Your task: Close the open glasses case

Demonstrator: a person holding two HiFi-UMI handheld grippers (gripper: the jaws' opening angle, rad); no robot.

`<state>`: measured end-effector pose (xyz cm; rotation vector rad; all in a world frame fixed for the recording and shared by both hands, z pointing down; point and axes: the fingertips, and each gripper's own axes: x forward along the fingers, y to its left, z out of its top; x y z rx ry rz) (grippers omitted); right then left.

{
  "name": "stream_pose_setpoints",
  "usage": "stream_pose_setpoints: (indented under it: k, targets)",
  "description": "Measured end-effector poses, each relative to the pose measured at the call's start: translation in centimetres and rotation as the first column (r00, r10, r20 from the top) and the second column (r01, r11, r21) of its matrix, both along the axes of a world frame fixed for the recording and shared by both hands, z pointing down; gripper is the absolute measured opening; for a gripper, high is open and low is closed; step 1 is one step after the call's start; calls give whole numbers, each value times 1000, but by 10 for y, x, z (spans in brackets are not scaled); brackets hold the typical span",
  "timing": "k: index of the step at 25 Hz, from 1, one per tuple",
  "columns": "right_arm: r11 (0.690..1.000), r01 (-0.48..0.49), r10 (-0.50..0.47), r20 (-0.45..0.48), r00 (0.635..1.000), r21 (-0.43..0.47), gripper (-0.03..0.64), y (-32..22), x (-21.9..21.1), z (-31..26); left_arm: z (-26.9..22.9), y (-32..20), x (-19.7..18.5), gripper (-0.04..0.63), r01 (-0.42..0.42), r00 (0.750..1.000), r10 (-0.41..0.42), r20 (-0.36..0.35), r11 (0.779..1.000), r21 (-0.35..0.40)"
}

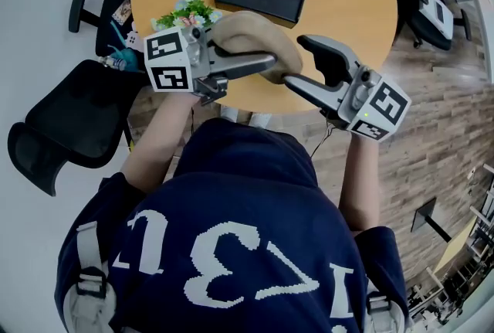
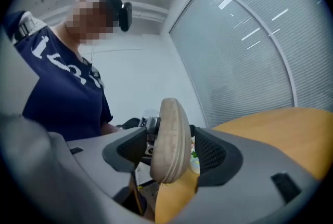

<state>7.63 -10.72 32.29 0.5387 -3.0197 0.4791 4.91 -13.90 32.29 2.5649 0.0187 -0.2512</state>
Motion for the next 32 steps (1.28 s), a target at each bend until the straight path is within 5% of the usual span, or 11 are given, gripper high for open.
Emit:
stream_pose_setpoints:
  k: [4, 10, 16, 20, 26, 29, 32]
  targets:
    - [997, 72, -74, -105, 992, -26, 264, 6, -22, 24, 4, 10, 4, 285, -51, 999, 51, 20, 999, 1]
    - [996, 16, -24, -92, 996, -83, 247, -1, -3, 30, 18, 10, 6, 285, -48, 995, 49, 90, 999, -7]
    - [996, -78, 68, -211, 975, -39, 236, -14, 14, 49, 48, -8, -23, 279, 36, 982, -32, 186, 999, -14]
    - [990, -136, 123, -246, 961, -38, 233, -18, 22, 73, 70, -17, -37, 202, 90, 958, -77, 275, 995, -37]
    - [973, -163, 146, -113, 983, -166, 232, -18, 33, 91, 78, -16, -41, 175, 113, 942, -102, 319, 994, -15]
    - [962, -246, 213, -241, 947, -115, 232, -28, 52, 109, 82, -21, -46, 83, 158, 925, -153, 347, 987, 15]
    - [961, -274, 251, -491, 834, 26, 232, -35, 57, 143, 90, -29, -49, 36, 216, 908, -198, 370, 976, -8]
